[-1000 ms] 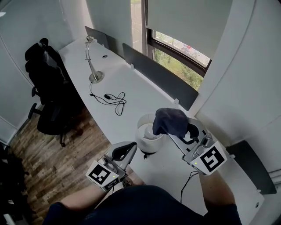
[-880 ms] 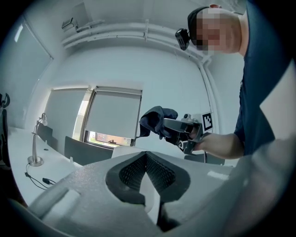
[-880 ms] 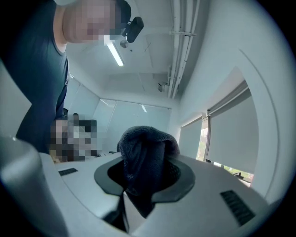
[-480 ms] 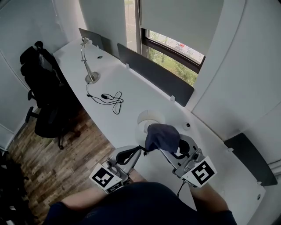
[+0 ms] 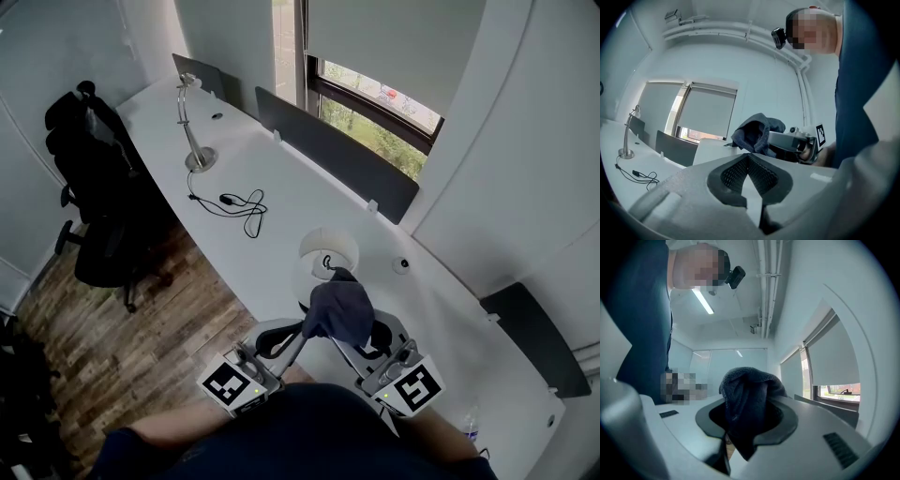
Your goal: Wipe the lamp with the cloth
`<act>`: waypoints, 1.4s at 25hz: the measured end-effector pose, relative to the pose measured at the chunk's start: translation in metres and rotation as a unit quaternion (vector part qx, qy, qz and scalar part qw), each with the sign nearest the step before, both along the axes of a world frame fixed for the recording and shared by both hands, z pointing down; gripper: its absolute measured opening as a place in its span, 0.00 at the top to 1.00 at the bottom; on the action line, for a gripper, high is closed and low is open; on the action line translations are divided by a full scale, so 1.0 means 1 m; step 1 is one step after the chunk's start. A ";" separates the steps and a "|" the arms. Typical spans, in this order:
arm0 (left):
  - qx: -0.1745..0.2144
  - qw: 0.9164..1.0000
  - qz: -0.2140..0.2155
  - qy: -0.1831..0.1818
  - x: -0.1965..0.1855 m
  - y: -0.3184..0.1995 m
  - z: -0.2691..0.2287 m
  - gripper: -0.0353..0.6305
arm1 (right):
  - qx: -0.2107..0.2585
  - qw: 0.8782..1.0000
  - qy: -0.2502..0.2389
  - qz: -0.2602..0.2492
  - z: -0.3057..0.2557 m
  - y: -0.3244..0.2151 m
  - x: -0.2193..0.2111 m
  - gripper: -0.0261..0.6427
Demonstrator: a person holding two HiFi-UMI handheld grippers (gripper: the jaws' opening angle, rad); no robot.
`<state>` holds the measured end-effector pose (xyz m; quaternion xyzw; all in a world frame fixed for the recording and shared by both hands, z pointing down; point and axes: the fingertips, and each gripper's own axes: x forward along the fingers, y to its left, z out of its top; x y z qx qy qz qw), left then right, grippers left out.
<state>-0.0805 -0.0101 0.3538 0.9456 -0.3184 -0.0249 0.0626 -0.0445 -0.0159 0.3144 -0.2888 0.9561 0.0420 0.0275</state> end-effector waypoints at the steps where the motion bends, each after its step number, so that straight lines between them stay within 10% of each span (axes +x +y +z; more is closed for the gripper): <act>1: -0.001 1.000 0.000 0.001 0.000 0.001 0.001 0.94 | -0.004 1.000 0.000 -0.001 0.003 0.001 -0.001 0.78; 35: -0.023 1.000 0.005 -0.005 0.000 0.006 0.018 0.94 | -0.083 0.996 0.017 -0.017 0.066 0.022 -0.010 0.78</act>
